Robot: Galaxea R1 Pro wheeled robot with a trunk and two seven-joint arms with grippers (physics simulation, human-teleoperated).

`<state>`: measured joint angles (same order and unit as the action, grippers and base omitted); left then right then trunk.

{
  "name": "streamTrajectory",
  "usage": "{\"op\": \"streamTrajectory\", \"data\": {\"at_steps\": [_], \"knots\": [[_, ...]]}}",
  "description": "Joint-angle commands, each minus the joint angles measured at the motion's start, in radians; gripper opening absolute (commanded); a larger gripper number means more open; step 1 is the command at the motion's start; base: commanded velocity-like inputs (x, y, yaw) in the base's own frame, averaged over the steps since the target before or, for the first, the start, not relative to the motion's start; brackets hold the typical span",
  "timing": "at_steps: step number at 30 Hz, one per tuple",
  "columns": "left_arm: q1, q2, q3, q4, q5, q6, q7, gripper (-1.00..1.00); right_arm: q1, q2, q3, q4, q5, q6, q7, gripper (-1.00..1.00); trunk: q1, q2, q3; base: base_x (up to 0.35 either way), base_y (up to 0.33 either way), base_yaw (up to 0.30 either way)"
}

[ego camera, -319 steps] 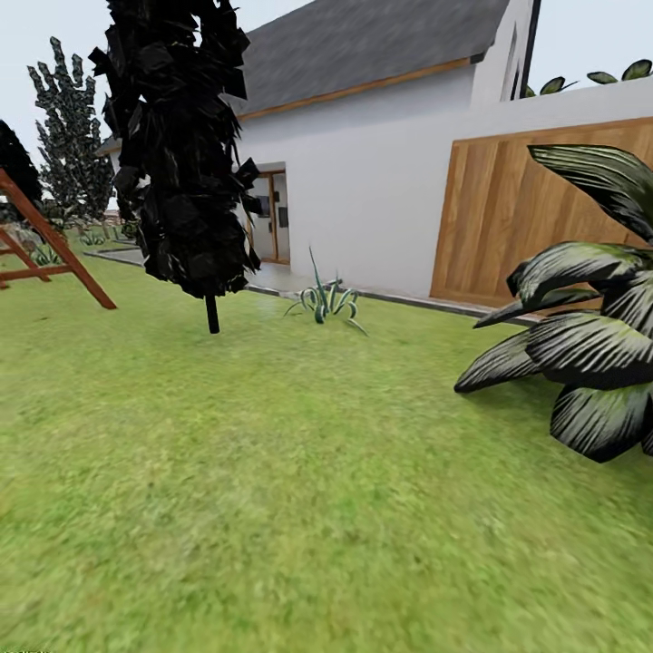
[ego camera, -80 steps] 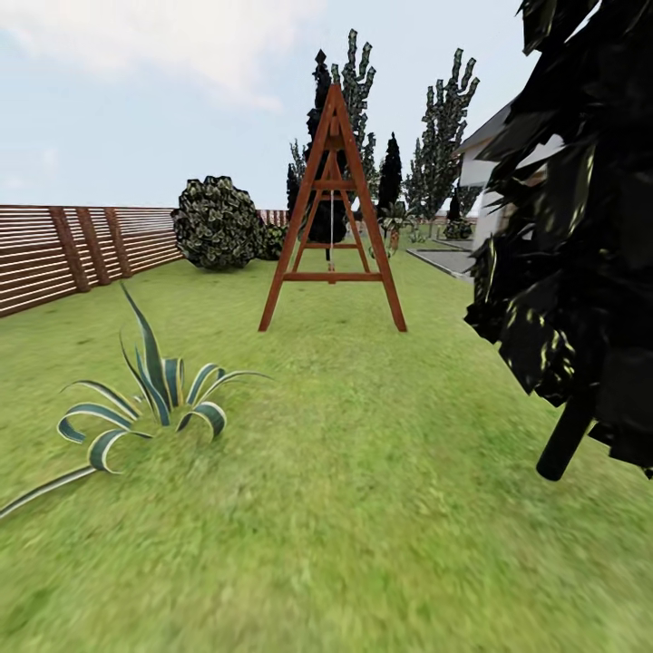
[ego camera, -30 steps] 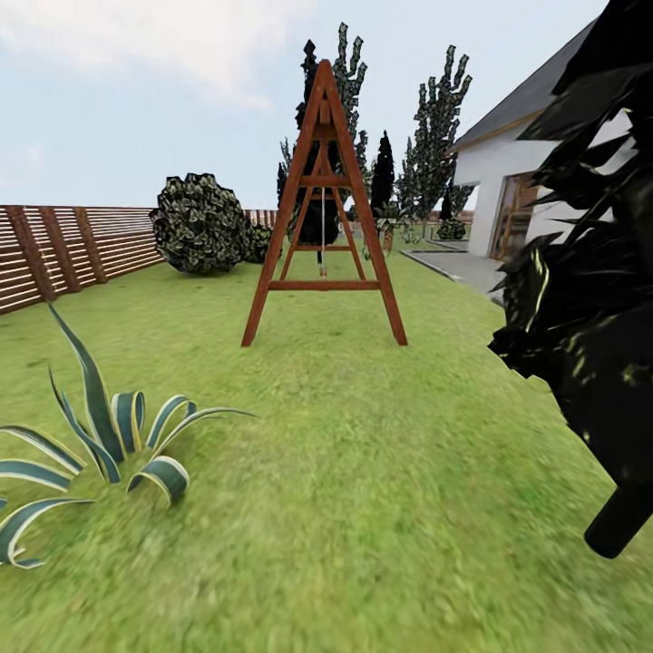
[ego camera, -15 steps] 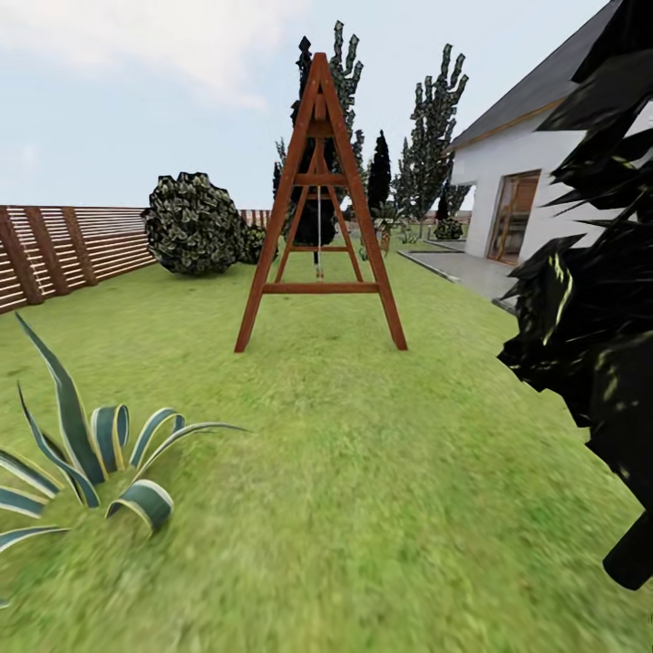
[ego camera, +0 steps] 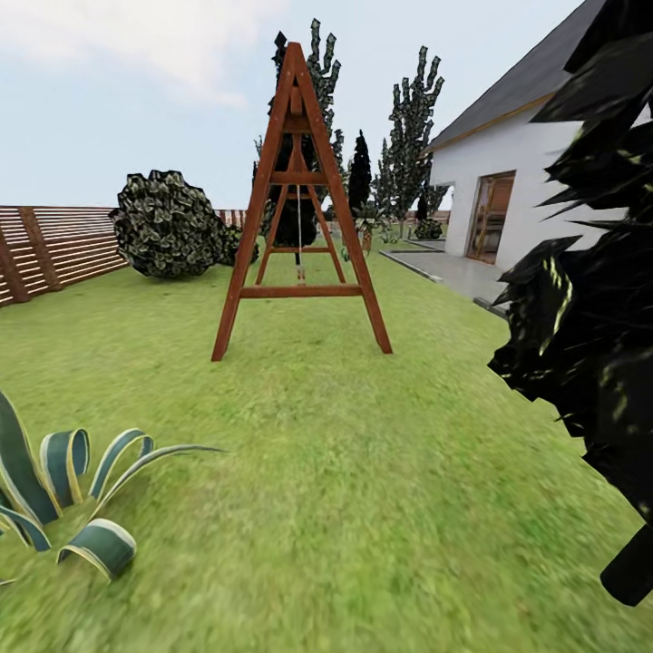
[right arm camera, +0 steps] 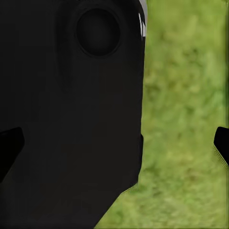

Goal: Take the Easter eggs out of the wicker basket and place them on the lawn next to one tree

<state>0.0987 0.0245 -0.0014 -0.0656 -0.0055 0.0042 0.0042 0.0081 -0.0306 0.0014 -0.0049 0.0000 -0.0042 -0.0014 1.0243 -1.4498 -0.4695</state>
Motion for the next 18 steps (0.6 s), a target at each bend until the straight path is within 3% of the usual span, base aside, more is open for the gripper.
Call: {"op": "streamTrajectory", "data": {"at_steps": [1,18], "knots": [[0.001,0.000,0.000,-0.002,-0.001,0.000,0.000,1.00,0.000,0.000,0.000,-0.001,0.000,0.000,0.000,1.00,0.001,0.000,-0.001,0.337,0.000,-0.002],[0.001,0.000,0.000,-0.003,-0.001,0.000,0.000,1.00,0.000,0.001,0.000,0.000,0.000,0.000,0.000,1.00,0.001,0.000,-0.001,0.337,0.000,0.000]]}}
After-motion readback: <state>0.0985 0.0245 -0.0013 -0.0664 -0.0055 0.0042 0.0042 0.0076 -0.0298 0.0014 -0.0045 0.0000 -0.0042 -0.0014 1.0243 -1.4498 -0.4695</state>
